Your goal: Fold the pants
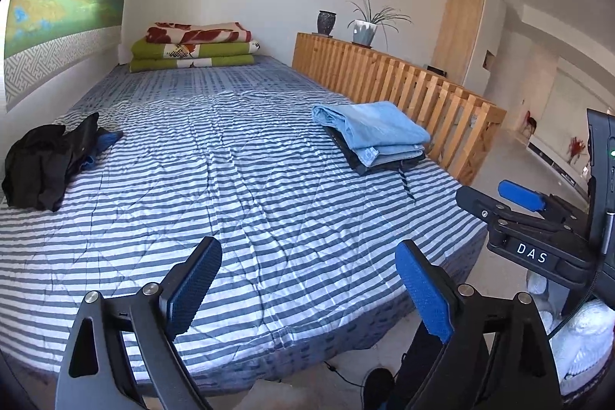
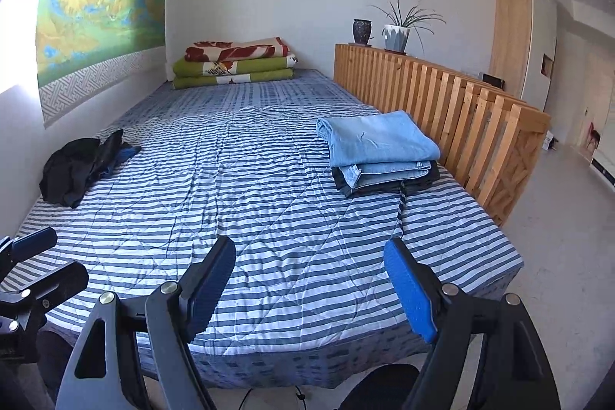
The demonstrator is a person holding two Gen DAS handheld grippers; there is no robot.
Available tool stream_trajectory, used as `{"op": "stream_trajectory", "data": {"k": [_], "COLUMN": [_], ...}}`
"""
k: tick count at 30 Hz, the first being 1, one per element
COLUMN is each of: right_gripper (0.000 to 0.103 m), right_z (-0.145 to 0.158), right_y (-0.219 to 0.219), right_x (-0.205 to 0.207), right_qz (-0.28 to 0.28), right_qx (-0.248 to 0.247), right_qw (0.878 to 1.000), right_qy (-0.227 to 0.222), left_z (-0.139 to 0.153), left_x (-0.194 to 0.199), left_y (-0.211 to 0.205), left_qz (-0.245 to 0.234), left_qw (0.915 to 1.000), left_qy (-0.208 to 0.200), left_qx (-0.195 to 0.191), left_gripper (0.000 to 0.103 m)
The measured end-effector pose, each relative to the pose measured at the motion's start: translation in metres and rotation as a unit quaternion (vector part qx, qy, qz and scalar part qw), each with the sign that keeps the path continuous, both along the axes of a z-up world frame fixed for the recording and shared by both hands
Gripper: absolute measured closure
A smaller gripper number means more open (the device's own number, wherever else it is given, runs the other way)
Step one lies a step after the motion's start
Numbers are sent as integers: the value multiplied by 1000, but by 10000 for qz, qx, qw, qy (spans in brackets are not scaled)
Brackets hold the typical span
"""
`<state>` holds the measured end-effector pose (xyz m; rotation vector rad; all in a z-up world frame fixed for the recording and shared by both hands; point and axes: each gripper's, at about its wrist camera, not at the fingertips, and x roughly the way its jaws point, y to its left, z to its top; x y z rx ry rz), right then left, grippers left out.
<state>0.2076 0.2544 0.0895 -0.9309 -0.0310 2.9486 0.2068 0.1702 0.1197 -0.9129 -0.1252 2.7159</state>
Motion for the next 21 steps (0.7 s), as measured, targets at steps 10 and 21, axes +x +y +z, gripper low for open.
{"op": "stream_trajectory", "data": {"k": [10, 21], "right_gripper": [27, 27], "right_z": [-15, -19], "right_y": [15, 29], "right_x": [-8, -8], "right_qz": [-117, -184], "right_qx": [-37, -167], "right_qw": [9998, 9995], "right_qy": [-160, -199], "left_z": [-22, -24], "left_x": [-23, -32], "left_y": [3, 12], "left_qz": [64, 53], "left_qw": [9995, 9995], "left_qy": [-310, -296], "left_qx": [34, 13], "left_gripper": [7, 7]}}
